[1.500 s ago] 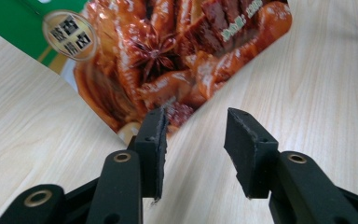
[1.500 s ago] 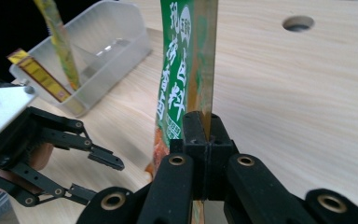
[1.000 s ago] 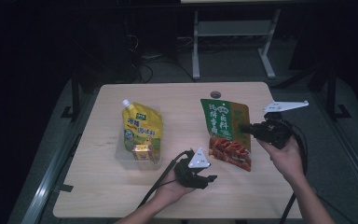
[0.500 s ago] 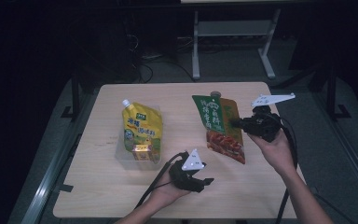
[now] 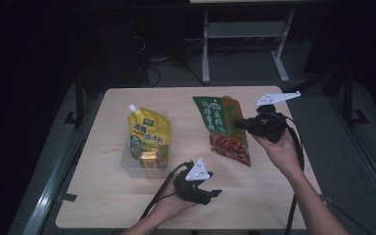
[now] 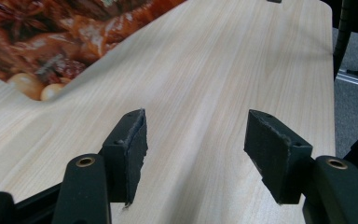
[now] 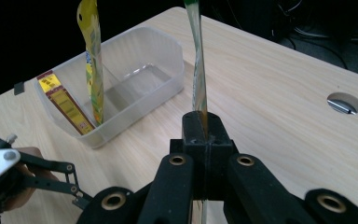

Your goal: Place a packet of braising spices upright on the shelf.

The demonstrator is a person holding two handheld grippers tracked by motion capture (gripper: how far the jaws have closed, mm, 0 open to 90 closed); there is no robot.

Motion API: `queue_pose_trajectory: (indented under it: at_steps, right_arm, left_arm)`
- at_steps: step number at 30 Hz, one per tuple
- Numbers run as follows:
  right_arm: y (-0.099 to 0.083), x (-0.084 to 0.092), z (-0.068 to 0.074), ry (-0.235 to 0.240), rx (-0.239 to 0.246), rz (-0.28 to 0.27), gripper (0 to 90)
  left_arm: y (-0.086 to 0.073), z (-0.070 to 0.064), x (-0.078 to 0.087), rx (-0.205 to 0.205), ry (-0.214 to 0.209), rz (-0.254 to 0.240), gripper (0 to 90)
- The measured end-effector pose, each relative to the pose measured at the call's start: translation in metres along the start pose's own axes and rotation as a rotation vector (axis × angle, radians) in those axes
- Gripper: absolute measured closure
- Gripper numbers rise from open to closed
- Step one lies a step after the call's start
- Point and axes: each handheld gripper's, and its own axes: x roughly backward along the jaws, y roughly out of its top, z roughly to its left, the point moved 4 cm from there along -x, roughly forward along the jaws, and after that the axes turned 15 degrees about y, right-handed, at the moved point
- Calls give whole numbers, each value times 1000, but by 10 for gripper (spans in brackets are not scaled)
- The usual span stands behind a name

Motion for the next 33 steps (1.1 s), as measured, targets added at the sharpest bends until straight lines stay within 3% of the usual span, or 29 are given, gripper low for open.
queue_pose_trajectory:
  at_steps: [15,33]
  right_arm:
    - [29,-16,6,23,39,-10,900]
    - [67,-51,7,61,86,-24,900]
  left_arm:
    - [-2,1,2,5,-14,-24,344]
    - [-3,4,6,12,0,-32,285]
